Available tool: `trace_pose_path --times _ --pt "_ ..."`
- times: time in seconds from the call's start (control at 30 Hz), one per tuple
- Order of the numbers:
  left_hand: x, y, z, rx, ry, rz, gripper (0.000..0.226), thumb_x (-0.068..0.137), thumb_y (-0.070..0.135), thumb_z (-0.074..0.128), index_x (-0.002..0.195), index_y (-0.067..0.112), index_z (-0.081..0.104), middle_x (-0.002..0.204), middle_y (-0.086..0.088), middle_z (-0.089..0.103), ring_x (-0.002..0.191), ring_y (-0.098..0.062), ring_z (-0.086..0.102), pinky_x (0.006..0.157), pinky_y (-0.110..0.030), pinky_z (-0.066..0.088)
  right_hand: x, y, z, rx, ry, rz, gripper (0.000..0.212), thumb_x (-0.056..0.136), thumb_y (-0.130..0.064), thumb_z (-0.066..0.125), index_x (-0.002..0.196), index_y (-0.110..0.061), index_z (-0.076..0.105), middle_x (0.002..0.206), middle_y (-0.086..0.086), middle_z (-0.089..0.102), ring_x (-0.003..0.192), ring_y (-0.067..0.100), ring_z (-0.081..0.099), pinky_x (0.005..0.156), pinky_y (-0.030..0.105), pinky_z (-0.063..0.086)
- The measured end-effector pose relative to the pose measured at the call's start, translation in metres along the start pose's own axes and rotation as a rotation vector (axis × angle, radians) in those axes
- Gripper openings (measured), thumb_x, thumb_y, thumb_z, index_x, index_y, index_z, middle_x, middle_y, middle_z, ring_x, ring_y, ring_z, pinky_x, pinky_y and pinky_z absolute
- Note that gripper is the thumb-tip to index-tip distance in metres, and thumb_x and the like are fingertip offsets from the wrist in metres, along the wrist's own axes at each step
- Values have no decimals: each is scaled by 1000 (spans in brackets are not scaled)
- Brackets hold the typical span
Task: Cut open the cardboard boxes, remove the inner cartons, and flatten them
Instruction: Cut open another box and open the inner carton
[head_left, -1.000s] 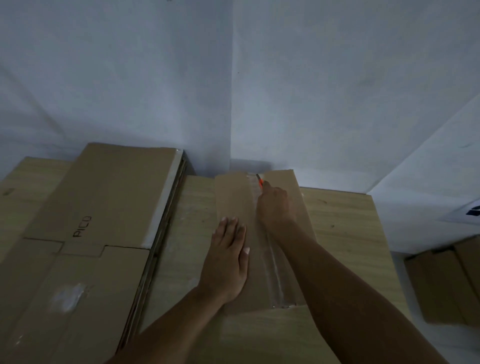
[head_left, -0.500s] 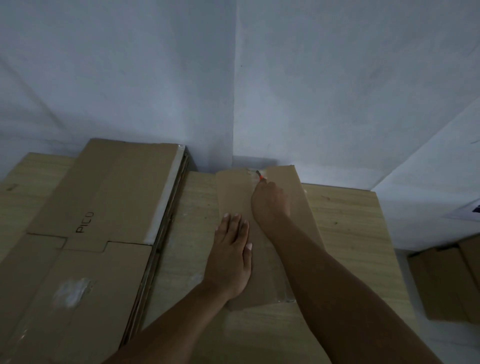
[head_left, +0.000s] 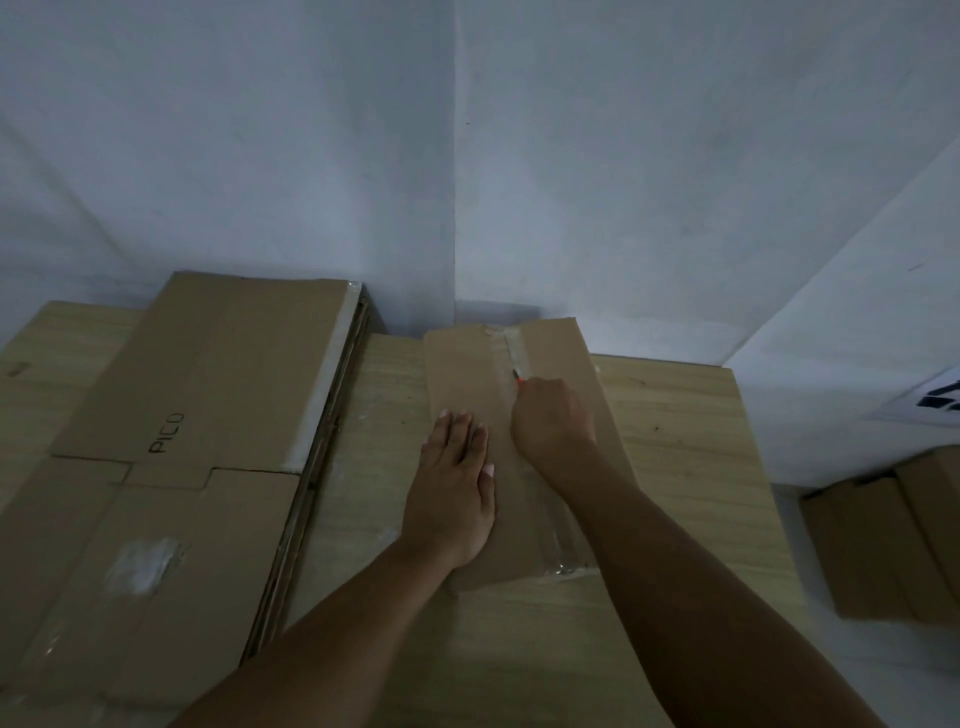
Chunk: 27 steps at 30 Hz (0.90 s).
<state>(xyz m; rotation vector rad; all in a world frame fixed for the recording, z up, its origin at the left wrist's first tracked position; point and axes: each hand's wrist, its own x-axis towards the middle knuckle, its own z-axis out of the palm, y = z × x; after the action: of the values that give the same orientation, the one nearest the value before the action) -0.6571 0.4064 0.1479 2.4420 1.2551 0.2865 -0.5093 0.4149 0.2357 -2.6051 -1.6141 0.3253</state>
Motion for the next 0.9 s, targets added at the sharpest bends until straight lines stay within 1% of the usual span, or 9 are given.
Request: trace_pose_path --times 0.1,0.2,0.3,0.37,0.43,0.53,0.63,0.77,0.9 --pt "1 1 -2 28 -3 3 73 95 46 1 159 16 19 168 -3 4 153 -19 -14 125 -42 5 -18 10 8 -4 1 -24 32 101 -15 39 112 -6 67 105 13 69 97 30 67 66 32 41" --pt "1 1 -4 57 -11 3 71 98 49 3 158 15 21 167 -5 7 154 -22 -9 124 -45 12 -43 20 17 19 21 -33 31 100 -19 40 109 -9 67 103 12 69 96 31 67 66 32 42" --pt "2 3 -5 94 -55 -12 66 104 52 15 159 16 14 168 -4 4 154 -23 -8 124 -45 8 -67 28 22 54 8 -7 34 100 -21 37 112 -13 68 102 11 69 94 30 68 65 33 44" --pt "4 4 -6 115 -65 -24 66 104 51 20 159 16 11 168 -4 2 154 -23 -9 125 -45 6 -83 31 25 40 8 -9 38 103 -25 33 121 -20 66 100 9 69 92 28 68 62 32 41" --pt "3 4 -7 125 -72 -25 66 104 51 19 159 16 10 168 -5 2 154 -24 -9 124 -45 7 -103 31 27 -9 -7 -10 37 104 -29 32 121 -23 65 98 6 68 90 26 68 60 31 37" --pt "2 4 -6 130 -71 -22 68 103 52 15 160 15 10 168 -6 2 154 -25 -8 124 -47 8 -131 30 23 -31 -67 9 30 101 -18 36 110 -16 65 100 8 67 95 27 67 62 32 39" --pt "4 5 -5 143 -81 -34 66 104 50 20 159 14 10 168 -7 1 154 -27 -8 124 -48 6 -158 31 16 -32 -89 25 28 101 -16 39 112 -16 65 100 8 68 92 25 68 62 30 39" --pt "4 7 -6 143 -81 -35 66 104 49 23 159 13 12 167 -10 4 154 -30 -6 123 -51 7 -193 35 16 -18 -121 59 28 102 -19 39 120 -18 62 101 7 69 90 24 68 65 31 44" --pt "4 10 -8 160 -140 -44 66 105 49 18 159 15 4 167 -7 -5 153 -28 -13 124 -49 3 -215 41 25 -18 -121 90 37 104 -18 33 136 -19 52 99 5 66 86 22 66 64 32 47"
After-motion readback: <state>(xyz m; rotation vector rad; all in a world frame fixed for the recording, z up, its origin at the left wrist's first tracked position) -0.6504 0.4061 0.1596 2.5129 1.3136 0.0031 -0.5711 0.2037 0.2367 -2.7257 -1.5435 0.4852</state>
